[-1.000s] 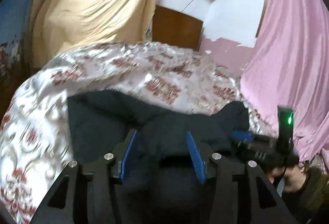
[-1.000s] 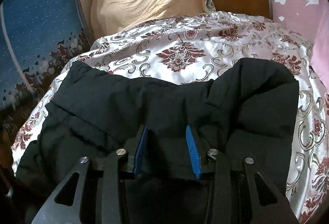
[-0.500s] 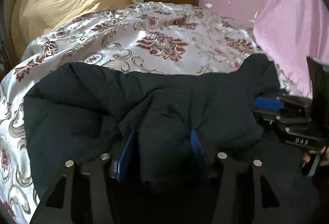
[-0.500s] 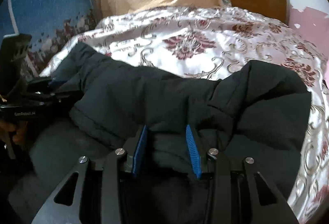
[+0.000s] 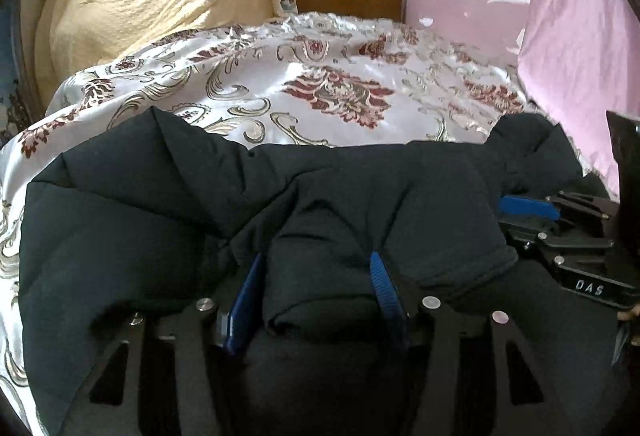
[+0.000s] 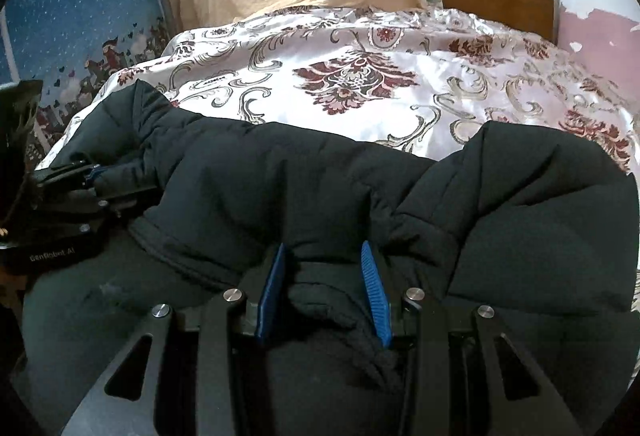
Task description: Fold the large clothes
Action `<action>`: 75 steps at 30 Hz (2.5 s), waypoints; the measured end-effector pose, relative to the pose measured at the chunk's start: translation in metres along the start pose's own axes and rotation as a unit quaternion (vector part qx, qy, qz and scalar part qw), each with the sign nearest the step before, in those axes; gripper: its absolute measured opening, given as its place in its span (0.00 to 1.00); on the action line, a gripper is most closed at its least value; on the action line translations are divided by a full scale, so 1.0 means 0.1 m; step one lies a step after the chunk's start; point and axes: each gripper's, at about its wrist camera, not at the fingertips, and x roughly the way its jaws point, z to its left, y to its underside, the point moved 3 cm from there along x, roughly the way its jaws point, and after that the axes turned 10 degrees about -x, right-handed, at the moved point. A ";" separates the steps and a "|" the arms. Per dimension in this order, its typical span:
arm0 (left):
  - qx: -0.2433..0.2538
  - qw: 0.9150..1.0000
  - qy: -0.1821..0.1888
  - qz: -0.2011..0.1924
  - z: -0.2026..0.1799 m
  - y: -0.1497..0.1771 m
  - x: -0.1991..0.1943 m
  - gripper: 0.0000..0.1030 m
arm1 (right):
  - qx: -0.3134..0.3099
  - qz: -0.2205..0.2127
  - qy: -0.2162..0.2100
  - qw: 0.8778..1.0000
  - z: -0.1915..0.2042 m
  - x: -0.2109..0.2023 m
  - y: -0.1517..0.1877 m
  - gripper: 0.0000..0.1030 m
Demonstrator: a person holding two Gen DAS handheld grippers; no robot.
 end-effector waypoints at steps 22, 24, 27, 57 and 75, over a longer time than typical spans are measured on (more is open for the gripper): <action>-0.083 0.996 0.027 -0.029 0.13 0.15 -0.65 0.92 | 0.000 -0.070 0.029 0.997 0.06 -0.72 0.13 0.83; -0.089 0.996 0.014 -0.029 0.12 0.19 -0.77 0.92 | 0.003 -0.064 0.028 0.998 0.07 -0.85 0.18 0.83; -0.098 0.995 0.016 -0.020 0.08 0.27 -1.01 0.92 | 0.007 -0.067 0.029 0.997 0.12 -1.14 0.28 0.84; -0.060 0.993 -0.035 -0.100 -0.79 1.39 -3.64 1.00 | 0.054 -0.144 0.039 0.987 0.81 -3.72 1.24 0.98; -0.039 0.993 -0.053 -0.097 -0.94 2.14 -4.22 1.00 | 0.023 -0.121 0.045 0.991 1.36 -4.39 1.95 0.98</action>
